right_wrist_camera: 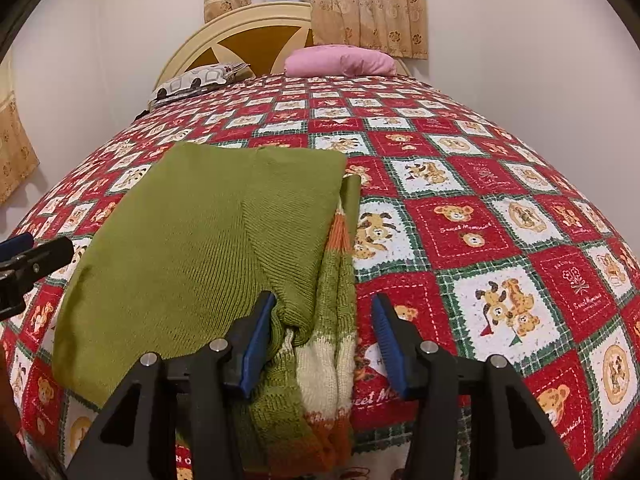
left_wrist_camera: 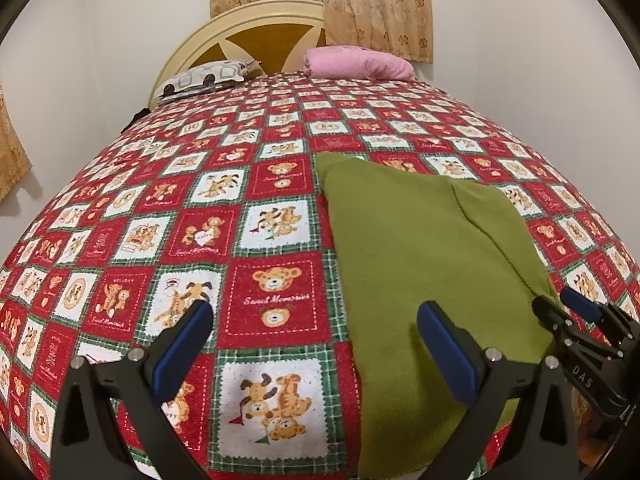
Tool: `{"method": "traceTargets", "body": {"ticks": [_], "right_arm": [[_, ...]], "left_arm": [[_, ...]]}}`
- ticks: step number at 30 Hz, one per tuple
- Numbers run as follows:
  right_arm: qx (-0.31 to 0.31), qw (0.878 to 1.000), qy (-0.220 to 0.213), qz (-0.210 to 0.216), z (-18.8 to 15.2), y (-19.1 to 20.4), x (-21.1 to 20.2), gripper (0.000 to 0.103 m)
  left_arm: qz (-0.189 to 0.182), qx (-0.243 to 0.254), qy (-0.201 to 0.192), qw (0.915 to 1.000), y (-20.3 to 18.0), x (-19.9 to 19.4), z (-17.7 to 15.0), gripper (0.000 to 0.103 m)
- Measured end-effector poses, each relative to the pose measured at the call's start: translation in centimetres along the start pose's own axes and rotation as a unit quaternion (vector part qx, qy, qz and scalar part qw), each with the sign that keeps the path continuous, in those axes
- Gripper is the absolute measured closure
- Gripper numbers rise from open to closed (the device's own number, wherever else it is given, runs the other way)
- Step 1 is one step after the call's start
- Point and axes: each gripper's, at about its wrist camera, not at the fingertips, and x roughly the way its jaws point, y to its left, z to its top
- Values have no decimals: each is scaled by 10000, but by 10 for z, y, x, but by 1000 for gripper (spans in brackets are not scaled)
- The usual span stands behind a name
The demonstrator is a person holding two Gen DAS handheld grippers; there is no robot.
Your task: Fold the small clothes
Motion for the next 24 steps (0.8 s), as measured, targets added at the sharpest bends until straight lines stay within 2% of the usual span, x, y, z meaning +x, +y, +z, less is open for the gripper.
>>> {"method": "traceTargets", "body": {"ticks": [7,22,24], "right_arm": [[109,9998,-141,-14,6,2,-12,51],[100,9962,-361,-789,15,18,-58,51],[111,9962,-375,-781,17,19,-61,51]], "left_arm": [[17,8,61,10000,-2,2,-6,0],[28,81,27,10000,-6,-8,-14,0],[30,74,22,10000,-6,-9,-14,0]]}}
